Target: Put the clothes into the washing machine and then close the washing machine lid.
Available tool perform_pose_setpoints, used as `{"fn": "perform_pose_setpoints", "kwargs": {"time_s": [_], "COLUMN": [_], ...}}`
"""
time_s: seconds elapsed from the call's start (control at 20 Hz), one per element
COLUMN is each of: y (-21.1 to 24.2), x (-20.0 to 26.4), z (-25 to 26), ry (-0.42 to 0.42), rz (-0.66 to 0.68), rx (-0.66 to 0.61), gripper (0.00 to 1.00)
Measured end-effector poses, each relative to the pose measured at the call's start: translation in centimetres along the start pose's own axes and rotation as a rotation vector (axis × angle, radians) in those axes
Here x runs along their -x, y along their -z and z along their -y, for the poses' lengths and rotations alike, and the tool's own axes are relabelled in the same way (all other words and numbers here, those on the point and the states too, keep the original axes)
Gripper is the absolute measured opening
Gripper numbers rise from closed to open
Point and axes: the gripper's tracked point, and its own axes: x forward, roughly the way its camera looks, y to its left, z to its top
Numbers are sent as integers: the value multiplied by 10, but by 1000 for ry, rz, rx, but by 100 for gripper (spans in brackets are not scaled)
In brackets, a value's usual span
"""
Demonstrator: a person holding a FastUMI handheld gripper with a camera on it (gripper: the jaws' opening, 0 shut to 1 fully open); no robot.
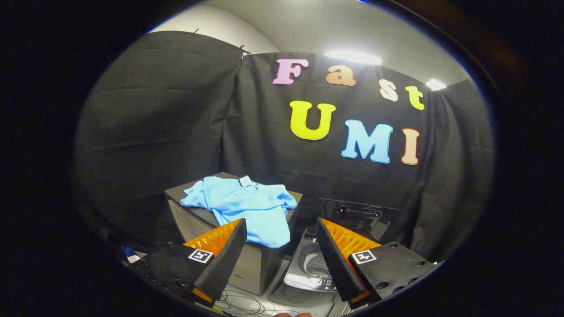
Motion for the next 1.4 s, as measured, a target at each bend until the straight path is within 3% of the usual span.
{"fn": "perform_pose_setpoints", "kwargs": {"time_s": [0.7,1.4], "y": [-63,-21], "x": [-113,-199], "z": [-28,-93], "ry": [-82,-114], "rz": [-124,-282], "rx": [34,-51], "gripper": [98,98]}}
